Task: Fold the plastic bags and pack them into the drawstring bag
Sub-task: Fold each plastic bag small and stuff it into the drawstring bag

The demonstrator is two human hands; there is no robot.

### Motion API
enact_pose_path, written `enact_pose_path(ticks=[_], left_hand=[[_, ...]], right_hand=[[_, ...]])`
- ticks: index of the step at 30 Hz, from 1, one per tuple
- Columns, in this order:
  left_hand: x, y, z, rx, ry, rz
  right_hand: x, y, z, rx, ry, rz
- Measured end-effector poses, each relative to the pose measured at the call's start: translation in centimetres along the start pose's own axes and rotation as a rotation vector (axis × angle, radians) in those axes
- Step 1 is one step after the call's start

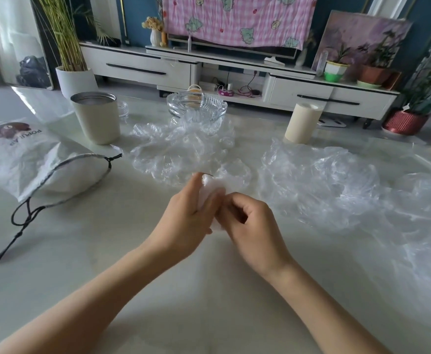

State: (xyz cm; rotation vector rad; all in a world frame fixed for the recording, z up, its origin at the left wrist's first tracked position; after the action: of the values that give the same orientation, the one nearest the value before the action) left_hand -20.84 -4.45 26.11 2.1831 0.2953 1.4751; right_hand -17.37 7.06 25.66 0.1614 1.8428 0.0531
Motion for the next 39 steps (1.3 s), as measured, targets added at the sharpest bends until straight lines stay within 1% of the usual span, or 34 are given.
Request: enact_pose_path(ticks=[2,5,6,7,8,10,12,13,14,17,20,23,25,26,30,33,35,37,38,39], left_hand=[[-0.2,0.2,-0.1,0.063,0.003,-0.024],[-0.4,0.7,-0.4,0.153,0.043,-0.017],[-0.5,0.8,-0.5,0.164,0.059,-0.001],[-0.4,0.9,-0.5,0.156,0.077,0.021],[-0.4,0.9,-0.6,0.136,0.092,0.046],[-0.1,0.8,-0.7,0.069,0.090,0.079],[0.2,0.5,-0.6,-0.004,0.070,0.085],[0.3,0.4,-0.5,-0.031,0.067,0.088],[0.4,0.3,-0.5,-0.055,0.068,0.102],[0.2,0.5,-0.4,-0.114,0.119,0.162],[0.0,0.6,-0.4,-0.250,0.205,0.307],[-0.2,0.6,-0.7,-0.343,0.369,0.572],[-0.3,0.7,-0.8,-0.363,0.472,0.706],[-0.4,0.7,-0.8,-0.372,0.508,0.732],[-0.8,0.3,-0.6,-0.401,0.575,0.681],[-1.1,0.3,-0.6,-0.365,0.535,0.622],[-1.3,0.7,-0.7,-0.310,0.447,0.505],[-1.1,1.1,-0.8,-0.257,0.303,0.287],[-0.9,1.2,-0.8,-0.228,0.233,0.188],[-0.8,1.1,-0.8,-0.203,0.184,0.136]], right_hand=[[0.2,-0.1,0.0,-0.013,-0.015,0.023],[0.3,0.7,-0.2,0.087,-0.090,0.086],[0.2,1.0,-0.3,0.138,-0.123,0.063],[0.2,1.4,-0.4,0.161,-0.170,-0.012],[0.3,1.5,-0.4,0.133,-0.236,-0.129],[0.6,1.2,-0.2,0.000,-0.369,-0.376],[0.3,0.5,0.1,-0.101,-0.386,-0.469],[0.1,0.2,0.2,-0.102,-0.363,-0.483],[-0.1,0.0,0.2,-0.068,-0.346,-0.507],[-0.1,0.6,-0.1,0.082,-0.355,-0.607],[0.1,1.4,-0.5,0.174,-0.386,-0.692],[-0.1,1.6,-0.6,0.175,-0.367,-0.689],[0.1,1.6,-0.7,0.152,-0.347,-0.617],[0.2,1.5,-0.8,0.129,-0.326,-0.560],[0.2,1.3,-0.7,0.041,-0.203,-0.287],[0.1,1.4,-0.7,0.011,-0.157,-0.179],[0.1,1.7,-0.9,0.016,-0.180,-0.235],[0.2,2.2,-1.0,0.036,-0.223,-0.339],[0.1,2.3,-1.0,0.019,-0.247,-0.358],[0.2,2.3,-0.9,-0.013,-0.274,-0.324]])
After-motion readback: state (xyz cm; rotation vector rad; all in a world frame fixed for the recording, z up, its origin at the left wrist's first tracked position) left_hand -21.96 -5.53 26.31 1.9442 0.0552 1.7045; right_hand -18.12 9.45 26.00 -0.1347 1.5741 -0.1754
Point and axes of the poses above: each hand's wrist, its own z-axis away from the middle knuckle, its own y-axis out of the back of the hand, x = y × z, the point moved 3 cm from there along -z, towards the middle knuckle, and after that the axes turned 14 degrees about -z, right-handed, at the moved point
